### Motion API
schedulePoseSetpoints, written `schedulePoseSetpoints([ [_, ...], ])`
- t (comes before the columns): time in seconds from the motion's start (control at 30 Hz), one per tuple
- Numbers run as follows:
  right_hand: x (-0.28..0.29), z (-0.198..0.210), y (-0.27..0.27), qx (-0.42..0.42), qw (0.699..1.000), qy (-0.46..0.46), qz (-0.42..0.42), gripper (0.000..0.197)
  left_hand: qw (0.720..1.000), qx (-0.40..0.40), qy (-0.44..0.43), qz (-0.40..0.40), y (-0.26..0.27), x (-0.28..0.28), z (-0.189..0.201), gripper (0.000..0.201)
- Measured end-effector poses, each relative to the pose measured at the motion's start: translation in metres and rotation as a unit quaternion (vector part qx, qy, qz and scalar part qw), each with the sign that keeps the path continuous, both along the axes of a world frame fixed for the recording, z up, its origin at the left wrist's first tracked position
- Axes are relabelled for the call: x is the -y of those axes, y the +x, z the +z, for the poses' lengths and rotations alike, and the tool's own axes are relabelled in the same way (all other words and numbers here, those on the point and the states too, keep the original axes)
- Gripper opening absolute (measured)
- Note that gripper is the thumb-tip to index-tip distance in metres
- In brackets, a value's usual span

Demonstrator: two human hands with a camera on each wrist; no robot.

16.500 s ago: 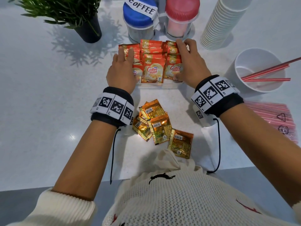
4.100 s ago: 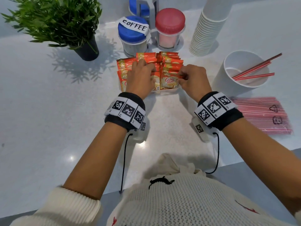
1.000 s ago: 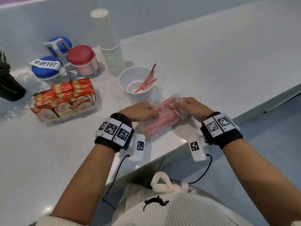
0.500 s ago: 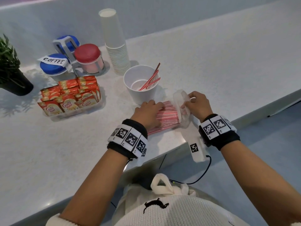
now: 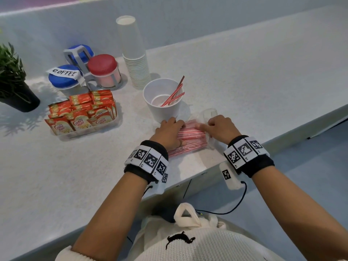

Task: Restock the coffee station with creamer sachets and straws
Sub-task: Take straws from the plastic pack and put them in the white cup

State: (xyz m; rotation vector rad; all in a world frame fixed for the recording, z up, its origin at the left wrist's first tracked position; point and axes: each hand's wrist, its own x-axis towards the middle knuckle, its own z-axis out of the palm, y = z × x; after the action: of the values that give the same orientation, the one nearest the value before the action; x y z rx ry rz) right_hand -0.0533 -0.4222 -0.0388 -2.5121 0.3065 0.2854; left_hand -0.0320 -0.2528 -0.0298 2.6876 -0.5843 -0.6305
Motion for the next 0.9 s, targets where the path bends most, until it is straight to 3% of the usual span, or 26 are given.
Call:
schedulePoseSetpoints([
  [0.23,0.009,0.010,0.003,0.101,0.990,0.016,-0.095,0.027,0.999,0.006,-0.024,0.030,-0.001,-0.011,-0.003,0.046],
  [0.3,0.007,0.009,0.002,0.136,0.981,0.088,-0.110,0.025,0.999,0.011,-0.025,0.033,-0.002,-0.013,-0.003,0.043],
  [0.4,0.004,0.010,0.002,0.155,0.943,0.268,-0.120,0.026,0.999,0.019,-0.017,0.040,-0.005,-0.016,-0.003,0.040],
  [0.53,0.004,0.008,-0.002,0.111,0.905,0.400,-0.096,0.028,0.999,0.025,0.012,0.033,-0.010,-0.021,-0.005,0.039],
  [0.57,0.005,0.007,-0.003,0.091,0.887,0.441,-0.102,0.028,0.999,0.026,0.018,0.029,-0.012,-0.022,-0.005,0.038],
  [0.67,0.006,0.006,-0.003,0.023,0.798,0.588,-0.133,0.024,0.999,0.012,0.023,0.024,-0.016,-0.026,-0.005,0.039],
  [0.7,0.006,0.005,-0.002,0.009,0.787,0.602,-0.134,0.024,0.999,0.004,0.022,0.023,-0.017,-0.026,-0.005,0.042],
  [0.9,0.006,-0.001,0.005,-0.052,0.821,0.559,-0.103,0.025,0.999,-0.005,0.036,0.031,-0.020,-0.023,-0.006,0.043],
])
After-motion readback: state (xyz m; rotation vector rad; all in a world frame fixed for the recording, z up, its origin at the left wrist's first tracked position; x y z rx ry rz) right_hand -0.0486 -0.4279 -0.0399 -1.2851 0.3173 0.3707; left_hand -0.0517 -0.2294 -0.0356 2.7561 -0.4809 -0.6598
